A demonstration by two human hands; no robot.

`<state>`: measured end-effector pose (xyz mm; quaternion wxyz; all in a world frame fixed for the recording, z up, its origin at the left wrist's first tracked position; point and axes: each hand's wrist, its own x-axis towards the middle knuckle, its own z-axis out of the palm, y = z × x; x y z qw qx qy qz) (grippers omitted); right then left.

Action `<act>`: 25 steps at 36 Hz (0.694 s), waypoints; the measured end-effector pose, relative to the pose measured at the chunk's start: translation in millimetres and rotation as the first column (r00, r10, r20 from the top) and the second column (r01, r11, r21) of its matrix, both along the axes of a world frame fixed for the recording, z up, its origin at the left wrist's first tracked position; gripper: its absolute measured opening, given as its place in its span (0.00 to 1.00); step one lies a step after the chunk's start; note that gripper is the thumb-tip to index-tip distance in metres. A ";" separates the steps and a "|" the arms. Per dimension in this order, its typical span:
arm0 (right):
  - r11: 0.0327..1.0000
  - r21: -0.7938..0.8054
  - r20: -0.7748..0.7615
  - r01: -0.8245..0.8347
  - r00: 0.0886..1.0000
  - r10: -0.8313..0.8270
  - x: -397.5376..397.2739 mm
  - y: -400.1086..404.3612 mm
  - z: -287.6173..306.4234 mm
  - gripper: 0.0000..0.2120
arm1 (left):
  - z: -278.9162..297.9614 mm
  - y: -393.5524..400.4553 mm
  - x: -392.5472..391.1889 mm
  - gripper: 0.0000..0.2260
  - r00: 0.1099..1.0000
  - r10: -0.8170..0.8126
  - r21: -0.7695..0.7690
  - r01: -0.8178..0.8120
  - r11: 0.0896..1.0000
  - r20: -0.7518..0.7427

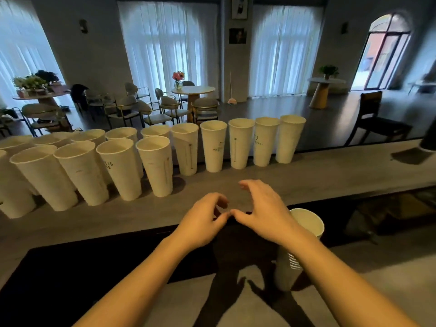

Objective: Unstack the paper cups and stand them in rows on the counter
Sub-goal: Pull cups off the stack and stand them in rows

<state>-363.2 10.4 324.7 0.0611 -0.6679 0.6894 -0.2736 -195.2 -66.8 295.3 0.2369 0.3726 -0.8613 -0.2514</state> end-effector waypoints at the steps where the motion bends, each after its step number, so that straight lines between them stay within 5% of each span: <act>1: 1.000 -0.011 -0.046 0.009 0.999 -0.010 -2.6 1.7 -2.6 0.37 | -3.9 0.7 -2.6 0.16 1.000 -0.003 0.018 0.003 1.000 0.007; 7: 0.994 0.009 -0.139 0.108 0.985 -0.106 -75.4 42.0 -26.6 0.41 | -30.3 29.0 -79.7 0.27 0.994 -0.111 0.110 0.109 0.988 0.010; 13: 0.971 0.165 0.195 0.174 0.959 -0.205 -134.7 73.3 -71.1 0.53 | -57.5 53.5 -145.1 0.31 0.982 -0.175 0.097 0.169 0.981 0.065; 19: 0.943 0.286 0.518 0.172 0.800 -0.303 -157.8 87.6 -120.7 0.60 | -78.6 64.4 -169.5 0.15 0.985 -0.083 -0.057 0.093 0.994 0.152; 25: 0.940 0.330 0.569 0.090 0.776 -0.274 -158.0 88.1 -144.9 0.61 | -78.3 66.0 -173.0 0.16 0.994 -0.019 -0.069 0.027 0.997 0.109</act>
